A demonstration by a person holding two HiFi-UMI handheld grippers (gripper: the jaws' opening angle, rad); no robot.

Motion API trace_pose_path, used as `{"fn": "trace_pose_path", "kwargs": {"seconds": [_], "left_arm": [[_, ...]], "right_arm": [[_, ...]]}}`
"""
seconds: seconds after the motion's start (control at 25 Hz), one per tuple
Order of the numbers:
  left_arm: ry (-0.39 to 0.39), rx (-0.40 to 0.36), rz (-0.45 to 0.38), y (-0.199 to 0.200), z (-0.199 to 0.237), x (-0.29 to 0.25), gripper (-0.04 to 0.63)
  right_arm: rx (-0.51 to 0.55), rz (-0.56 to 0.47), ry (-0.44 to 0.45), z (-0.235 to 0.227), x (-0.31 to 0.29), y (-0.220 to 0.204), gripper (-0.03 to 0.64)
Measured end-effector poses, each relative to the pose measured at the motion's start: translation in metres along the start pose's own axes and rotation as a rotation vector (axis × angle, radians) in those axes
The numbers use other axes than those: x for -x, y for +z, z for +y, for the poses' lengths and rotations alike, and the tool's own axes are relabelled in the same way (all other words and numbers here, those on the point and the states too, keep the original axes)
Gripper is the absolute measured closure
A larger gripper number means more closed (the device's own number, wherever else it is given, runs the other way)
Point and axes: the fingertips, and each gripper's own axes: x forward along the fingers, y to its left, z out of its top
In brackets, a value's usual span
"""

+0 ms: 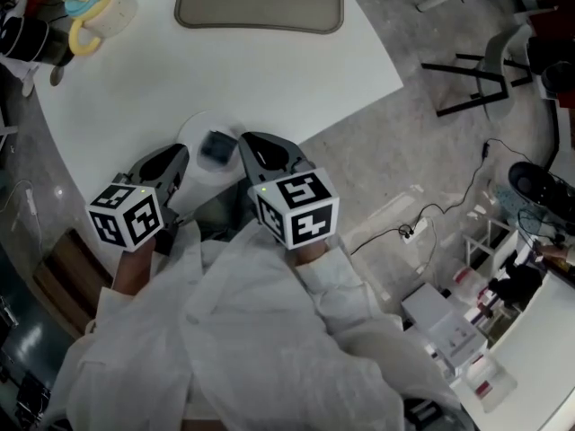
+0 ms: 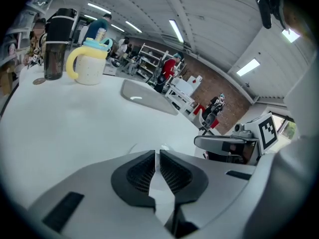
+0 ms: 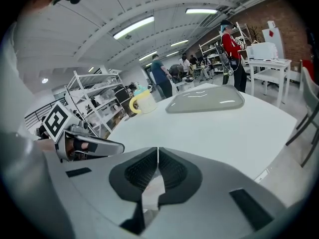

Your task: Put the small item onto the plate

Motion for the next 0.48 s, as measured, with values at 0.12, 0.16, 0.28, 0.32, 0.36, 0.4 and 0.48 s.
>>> {"fn": "trace_pose_path", "kwargs": {"seconds": [0.12,0.16,0.28,0.32,0.36,0.4,0.48], "left_arm": [[0.024,0.019,0.018,-0.01,0.009,0.0,0.581],[0.031,0.023,0.029,-0.014,0.011,0.0,0.58],[0.047,0.033,0.057,-0.024,0.018,-0.001,0.572],[0.05,0.039,0.062,-0.026,0.019,-0.002,0.565],[0.052,0.045,0.065,-0.028,0.02,-0.003,0.558],[0.055,0.052,0.067,-0.03,0.021,-0.003,0.549],[0.065,0.065,0.067,-0.031,0.023,-0.004,0.537]], "right_arm": [[-0.003,0.024,0.001,0.0,-0.004,-0.007,0.6],[-0.002,0.032,0.001,0.0,-0.005,-0.01,0.6],[-0.003,0.055,-0.004,-0.002,-0.007,-0.018,0.6],[-0.006,0.062,-0.005,-0.002,-0.007,-0.02,0.6],[-0.01,0.069,-0.005,-0.003,-0.007,-0.023,0.6],[-0.014,0.077,-0.005,-0.003,-0.007,-0.026,0.6],[-0.017,0.091,-0.005,-0.004,-0.008,-0.031,0.6]]}}
